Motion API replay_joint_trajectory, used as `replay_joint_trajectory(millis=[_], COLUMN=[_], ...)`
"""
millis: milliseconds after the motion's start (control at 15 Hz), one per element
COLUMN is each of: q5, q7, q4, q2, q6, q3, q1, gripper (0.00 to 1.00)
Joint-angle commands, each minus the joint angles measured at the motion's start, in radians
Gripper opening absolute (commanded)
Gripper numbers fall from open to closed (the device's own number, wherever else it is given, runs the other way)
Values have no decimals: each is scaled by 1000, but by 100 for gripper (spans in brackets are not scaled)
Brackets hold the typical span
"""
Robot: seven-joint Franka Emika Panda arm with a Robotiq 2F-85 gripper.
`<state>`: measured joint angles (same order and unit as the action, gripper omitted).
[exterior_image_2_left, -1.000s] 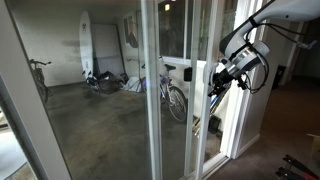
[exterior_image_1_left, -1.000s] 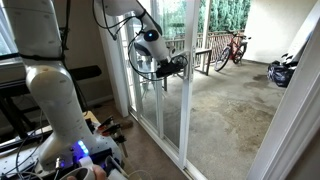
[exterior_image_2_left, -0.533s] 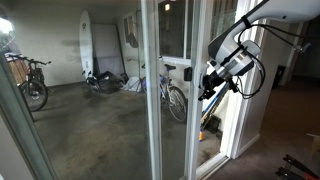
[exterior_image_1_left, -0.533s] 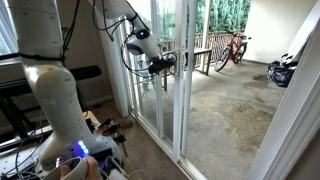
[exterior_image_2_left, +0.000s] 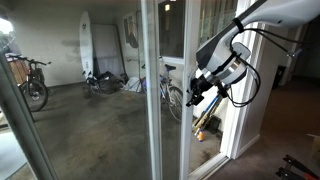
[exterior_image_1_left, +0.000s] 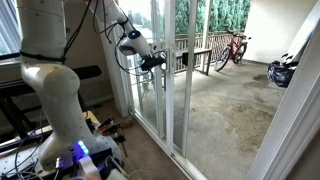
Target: Slide the glass door to the left
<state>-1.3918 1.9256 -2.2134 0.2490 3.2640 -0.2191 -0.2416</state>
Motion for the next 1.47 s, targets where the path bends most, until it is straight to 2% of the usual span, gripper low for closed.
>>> replay_joint_trajectory(millis=[0, 400, 600, 733, 800, 1000, 1400], q5=[81, 190, 156, 129, 143, 138, 138], q7=[-70, -149, -110, -106, -131, -131, -131], q4=[91, 168, 196, 179, 114, 113, 113], q2=[89, 125, 103, 76, 82, 70, 69], q6=[-41, -66, -107, -136, -62, -100, -105], q3=[-12, 7, -25, -24, 1, -4, -7], q1=[-81, -175, -126, -88, -121, -106, -101], gripper=[100, 100, 100, 100, 100, 100, 100])
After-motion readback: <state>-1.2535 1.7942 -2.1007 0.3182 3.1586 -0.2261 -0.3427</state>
